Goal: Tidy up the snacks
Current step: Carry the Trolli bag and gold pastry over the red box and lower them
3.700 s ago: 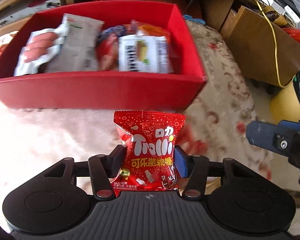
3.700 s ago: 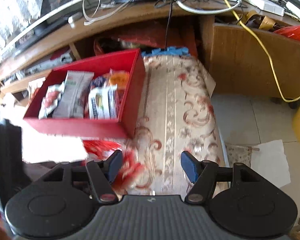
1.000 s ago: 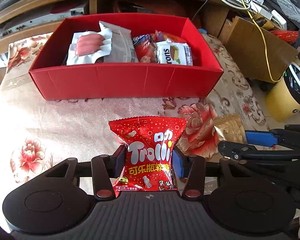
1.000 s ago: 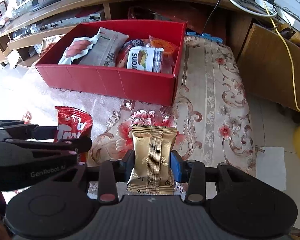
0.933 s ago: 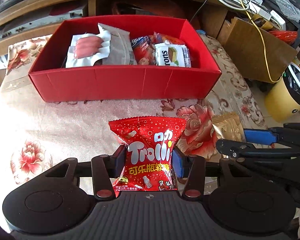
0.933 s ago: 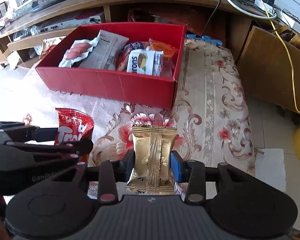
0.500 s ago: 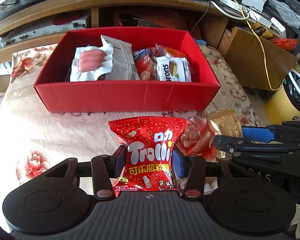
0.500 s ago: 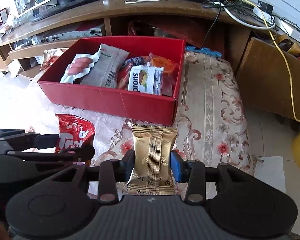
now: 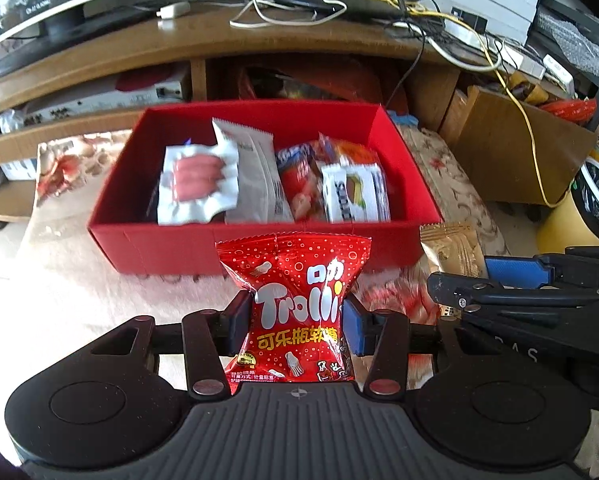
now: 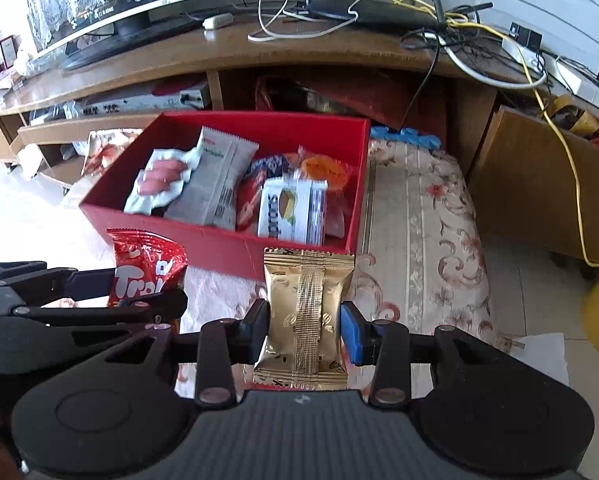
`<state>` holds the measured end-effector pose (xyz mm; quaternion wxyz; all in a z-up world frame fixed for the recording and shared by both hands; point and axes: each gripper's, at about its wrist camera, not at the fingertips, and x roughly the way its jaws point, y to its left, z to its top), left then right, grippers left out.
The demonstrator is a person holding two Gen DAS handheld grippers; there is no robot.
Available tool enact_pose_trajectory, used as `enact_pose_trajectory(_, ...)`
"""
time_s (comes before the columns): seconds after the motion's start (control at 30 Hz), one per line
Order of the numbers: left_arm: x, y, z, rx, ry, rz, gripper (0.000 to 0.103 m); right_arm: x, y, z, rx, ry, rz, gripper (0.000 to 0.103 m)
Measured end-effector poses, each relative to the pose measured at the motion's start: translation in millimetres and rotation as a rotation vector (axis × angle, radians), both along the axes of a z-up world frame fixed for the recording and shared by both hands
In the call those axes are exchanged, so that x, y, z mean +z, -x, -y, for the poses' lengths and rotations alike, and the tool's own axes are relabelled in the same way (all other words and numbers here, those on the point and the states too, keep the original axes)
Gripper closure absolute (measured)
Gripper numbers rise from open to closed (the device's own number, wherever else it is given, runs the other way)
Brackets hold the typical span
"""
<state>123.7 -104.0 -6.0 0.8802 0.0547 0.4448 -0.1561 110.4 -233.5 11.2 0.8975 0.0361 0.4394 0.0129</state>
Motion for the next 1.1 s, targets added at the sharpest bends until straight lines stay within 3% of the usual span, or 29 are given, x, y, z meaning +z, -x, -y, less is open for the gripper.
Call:
enact_pose_trajectory(0.6, 28.0, -50.0, 4.5, 0.026, -0.013, 0.082, 0.05, 24.8, -54.7, 6.0, -0.017, -0.029, 0.066, 0.065)
enact_pose_trajectory(1.1, 29.7, -84.8, 6.5, 0.049, -0.033, 0.099, 0.05, 24.2, -95.5, 6.2, -0.013, -0.031, 0.065, 0.065)
